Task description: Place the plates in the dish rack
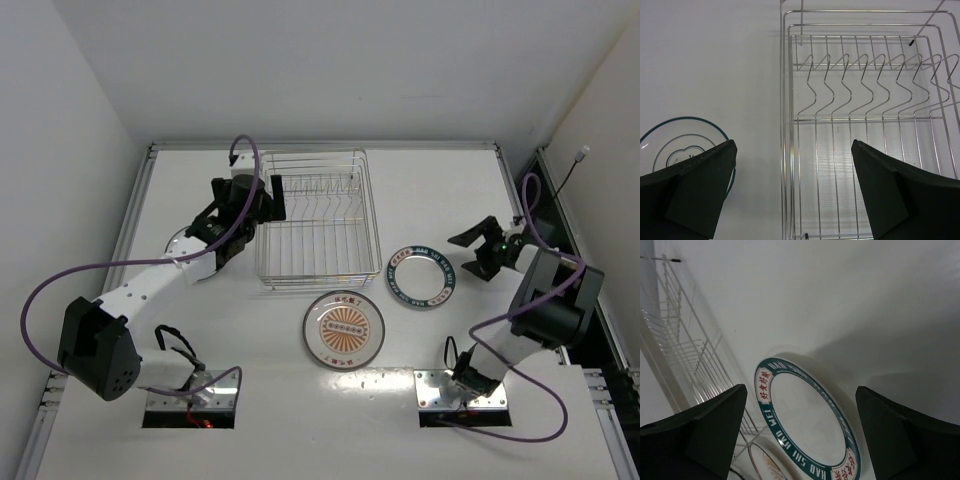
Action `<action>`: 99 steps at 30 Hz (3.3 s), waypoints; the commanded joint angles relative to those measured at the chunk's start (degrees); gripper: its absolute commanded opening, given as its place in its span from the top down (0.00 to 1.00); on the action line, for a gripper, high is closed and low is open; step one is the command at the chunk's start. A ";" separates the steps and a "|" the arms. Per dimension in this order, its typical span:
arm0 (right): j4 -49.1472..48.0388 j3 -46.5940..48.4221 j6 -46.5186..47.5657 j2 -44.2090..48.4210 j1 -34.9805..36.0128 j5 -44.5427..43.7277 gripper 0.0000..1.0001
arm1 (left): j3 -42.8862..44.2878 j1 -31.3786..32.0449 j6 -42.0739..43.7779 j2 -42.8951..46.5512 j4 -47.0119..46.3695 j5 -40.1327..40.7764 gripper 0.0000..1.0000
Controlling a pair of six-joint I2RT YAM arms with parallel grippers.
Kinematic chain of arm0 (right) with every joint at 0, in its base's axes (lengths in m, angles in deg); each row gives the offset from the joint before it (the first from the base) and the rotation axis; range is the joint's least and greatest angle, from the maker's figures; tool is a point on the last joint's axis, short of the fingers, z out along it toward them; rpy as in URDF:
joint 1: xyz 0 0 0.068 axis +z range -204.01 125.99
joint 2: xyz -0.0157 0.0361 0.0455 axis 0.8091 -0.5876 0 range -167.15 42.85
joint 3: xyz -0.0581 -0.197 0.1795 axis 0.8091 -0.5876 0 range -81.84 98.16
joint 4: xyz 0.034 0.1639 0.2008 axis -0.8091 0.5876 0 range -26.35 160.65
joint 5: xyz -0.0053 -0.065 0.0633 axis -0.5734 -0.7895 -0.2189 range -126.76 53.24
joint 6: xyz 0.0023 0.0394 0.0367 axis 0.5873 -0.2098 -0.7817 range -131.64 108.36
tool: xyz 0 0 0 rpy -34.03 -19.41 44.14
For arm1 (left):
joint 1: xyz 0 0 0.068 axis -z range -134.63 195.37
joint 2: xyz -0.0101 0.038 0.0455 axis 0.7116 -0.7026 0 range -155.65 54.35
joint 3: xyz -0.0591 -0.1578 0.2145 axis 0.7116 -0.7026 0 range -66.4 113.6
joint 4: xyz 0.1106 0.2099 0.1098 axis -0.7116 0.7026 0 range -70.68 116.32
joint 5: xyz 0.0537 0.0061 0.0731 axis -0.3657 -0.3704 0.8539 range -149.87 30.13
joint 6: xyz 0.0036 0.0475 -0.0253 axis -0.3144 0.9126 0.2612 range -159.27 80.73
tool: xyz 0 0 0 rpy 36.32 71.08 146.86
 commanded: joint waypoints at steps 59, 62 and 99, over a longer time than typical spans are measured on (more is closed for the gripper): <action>16.94 21.03 1.50 25.71 22.39 -33.28 1.00 | 1.97 -0.16 -2.28 -0.43 3.21 9.01 0.01; 15.44 27.28 0.79 22.30 32.93 -43.38 1.00 | 1.98 -0.16 -2.28 -0.43 3.21 9.54 0.01; 20.36 54.72 8.00 -6.80 54.49 -70.40 1.00 | 0.22 -0.16 -2.81 1.41 4.27 11.21 0.01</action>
